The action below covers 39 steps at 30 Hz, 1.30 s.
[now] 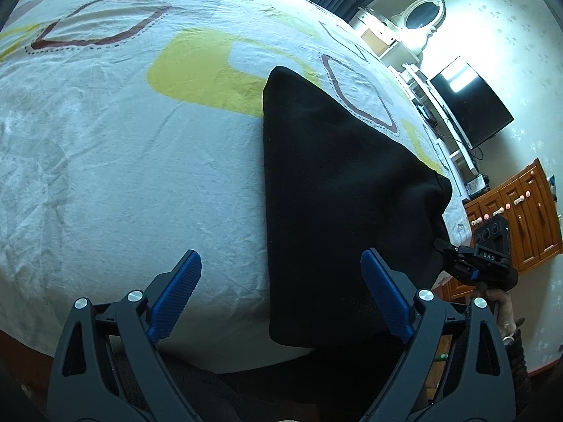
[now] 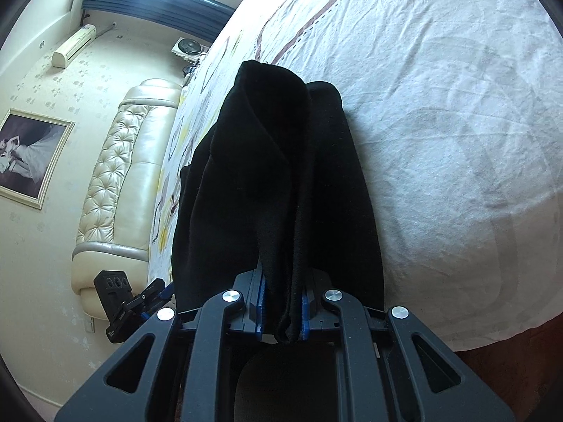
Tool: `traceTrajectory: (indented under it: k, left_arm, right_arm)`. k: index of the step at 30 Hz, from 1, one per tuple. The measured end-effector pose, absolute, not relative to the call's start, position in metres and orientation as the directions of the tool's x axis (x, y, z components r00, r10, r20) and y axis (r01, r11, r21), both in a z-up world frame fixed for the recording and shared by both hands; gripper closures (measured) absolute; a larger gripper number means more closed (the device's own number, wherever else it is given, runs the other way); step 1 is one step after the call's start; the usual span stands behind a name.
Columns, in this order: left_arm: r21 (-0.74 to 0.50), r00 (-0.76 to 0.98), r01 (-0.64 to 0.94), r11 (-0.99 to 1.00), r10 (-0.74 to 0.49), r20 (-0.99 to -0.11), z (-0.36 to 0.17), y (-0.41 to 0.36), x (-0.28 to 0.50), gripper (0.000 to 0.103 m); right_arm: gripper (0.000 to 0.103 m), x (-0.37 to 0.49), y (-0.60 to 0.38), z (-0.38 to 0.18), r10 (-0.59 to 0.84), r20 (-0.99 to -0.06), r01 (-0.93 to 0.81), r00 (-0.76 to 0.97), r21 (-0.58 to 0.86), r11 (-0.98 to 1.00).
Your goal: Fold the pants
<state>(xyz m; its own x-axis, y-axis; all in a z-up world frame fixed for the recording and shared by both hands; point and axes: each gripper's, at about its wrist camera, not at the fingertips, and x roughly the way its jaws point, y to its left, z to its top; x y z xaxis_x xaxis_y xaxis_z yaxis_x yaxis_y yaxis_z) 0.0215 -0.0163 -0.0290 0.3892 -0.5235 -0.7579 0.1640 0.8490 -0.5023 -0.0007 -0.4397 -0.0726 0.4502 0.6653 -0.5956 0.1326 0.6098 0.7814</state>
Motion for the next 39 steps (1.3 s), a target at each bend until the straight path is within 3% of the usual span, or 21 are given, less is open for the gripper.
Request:
traceTrajectory:
  k: [2, 5, 6, 7, 8, 10, 18, 23, 24, 27, 29, 30, 34, 39]
  left_arm:
    - [-0.525, 0.375, 0.139, 0.84, -0.535, -0.757, -0.033, -0.013, 0.023, 0.011]
    - [-0.558, 0.356, 0.108, 0.823, -0.556, -0.751, -0.039, -0.007, 0.026, 0.011]
    - [-0.573, 0.347, 0.102, 0.813, -0.569, -0.746, -0.04, -0.007, 0.027, 0.011]
    - [-0.586, 0.338, 0.099, 0.804, -0.581, -0.741, -0.042, -0.007, 0.028, 0.011]
    - [-0.597, 0.33, 0.098, 0.797, -0.591, -0.736, -0.044, -0.007, 0.029, 0.011]
    - [-0.613, 0.31, 0.1, 0.784, -0.61, -0.729, -0.048, -0.009, 0.028, 0.011]
    - [-0.632, 0.263, 0.161, 0.758, -0.65, -0.713, -0.058, -0.029, 0.023, 0.011]
    - [-0.693, 0.271, 0.161, 0.703, -0.706, -0.654, -0.059, -0.035, 0.024, 0.005]
    - [-0.725, 0.255, 0.158, 0.671, -0.737, -0.626, -0.06, -0.038, 0.024, 0.005]
    - [-0.727, 0.251, 0.16, 0.668, -0.739, -0.624, -0.061, -0.046, 0.024, 0.005]
    - [-0.702, 0.266, 0.17, 0.691, -0.718, -0.643, -0.061, -0.048, 0.025, 0.015]
    - [-0.678, 0.274, 0.158, 0.718, -0.691, -0.668, -0.062, -0.048, 0.026, 0.029]
    - [-0.676, 0.265, 0.13, 0.726, -0.682, -0.681, -0.063, -0.044, 0.029, 0.048]
    - [-0.624, 0.322, 0.136, 0.769, -0.63, -0.707, -0.048, -0.045, 0.025, 0.061]
  right_arm:
    - [0.083, -0.004, -0.444, -0.073, 0.675, -0.583, 0.141, 0.452, 0.794, 0.592]
    - [0.062, -0.011, -0.454, -0.067, 0.687, -0.566, 0.14, 0.457, 0.808, 0.572]
    - [0.05, -0.014, -0.458, -0.064, 0.681, -0.558, 0.134, 0.475, 0.811, 0.57]
    - [0.025, -0.016, -0.461, -0.06, 0.664, -0.561, 0.138, 0.494, 0.805, 0.578]
    - [0.017, -0.019, -0.463, -0.057, 0.626, -0.591, 0.153, 0.509, 0.778, 0.61]
    - [0.017, -0.019, -0.464, -0.06, 0.585, -0.646, 0.182, 0.489, 0.732, 0.656]
    - [0.017, -0.014, -0.444, -0.085, 0.697, -0.555, 0.151, 0.454, 0.819, 0.554]
    - [0.017, -0.009, -0.428, -0.08, 0.682, -0.583, 0.109, 0.442, 0.789, 0.605]
    - [0.018, -0.01, -0.428, -0.079, 0.68, -0.586, 0.103, 0.441, 0.786, 0.61]
    - [0.042, -0.006, -0.424, -0.075, 0.635, -0.645, 0.114, 0.426, 0.734, 0.669]
    - [0.046, -0.006, -0.422, -0.072, 0.623, -0.649, 0.11, 0.437, 0.726, 0.679]
    - [0.046, -0.006, -0.421, -0.071, 0.616, -0.655, 0.108, 0.437, 0.718, 0.687]
    - [0.047, -0.004, -0.417, -0.068, 0.597, -0.667, 0.095, 0.446, 0.698, 0.71]
    - [0.047, 0.001, -0.411, -0.064, 0.575, -0.683, 0.073, 0.45, 0.67, 0.739]
